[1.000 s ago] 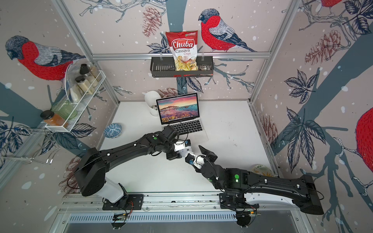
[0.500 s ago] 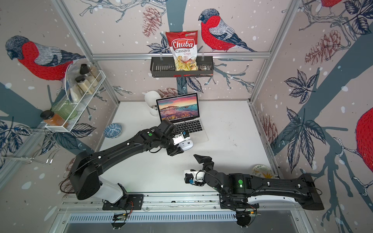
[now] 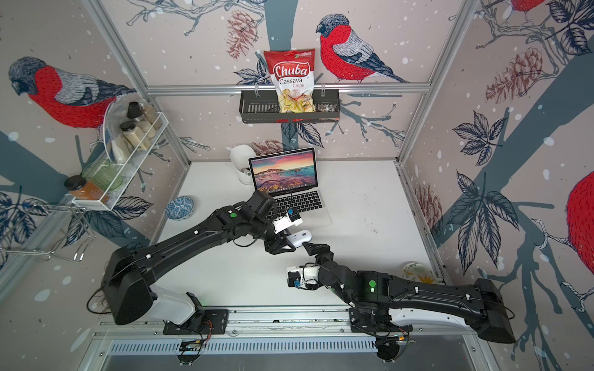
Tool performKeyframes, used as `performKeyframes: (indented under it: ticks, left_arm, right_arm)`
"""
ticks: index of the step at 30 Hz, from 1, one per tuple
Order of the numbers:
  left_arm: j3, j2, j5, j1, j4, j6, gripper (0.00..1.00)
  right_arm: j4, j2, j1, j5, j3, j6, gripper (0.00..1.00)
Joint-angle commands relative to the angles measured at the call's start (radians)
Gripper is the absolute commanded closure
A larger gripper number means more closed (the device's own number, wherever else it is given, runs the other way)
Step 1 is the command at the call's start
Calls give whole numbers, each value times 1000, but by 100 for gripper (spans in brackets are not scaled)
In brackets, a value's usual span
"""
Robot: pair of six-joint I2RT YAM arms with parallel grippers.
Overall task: Remove the wireless mouse receiver from the laptop
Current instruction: Place the mouse at the center of the board.
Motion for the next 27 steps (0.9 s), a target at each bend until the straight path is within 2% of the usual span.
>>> performKeyframes:
  ticks: [1, 11, 23, 25, 27]
  left_arm:
    - [-8, -2, 50, -15, -26, -8, 50]
    - [-3, -30, 56, -41, -43, -6, 50]
    - [6, -27, 68, -72, -52, -11, 50]
    - [10, -25, 74, -77, -56, -9, 50]
    - [10, -25, 77, -81, -60, -5, 50]
  right_arm:
    - [46, 27, -2, 38, 19, -19, 16]
    - [17, 90, -40, 44, 43, 4, 23]
    - [21, 137, -52, 47, 63, 11, 51]
    - [21, 141, -51, 45, 65, 12, 59]
    - [18, 144, -51, 46, 68, 13, 72]
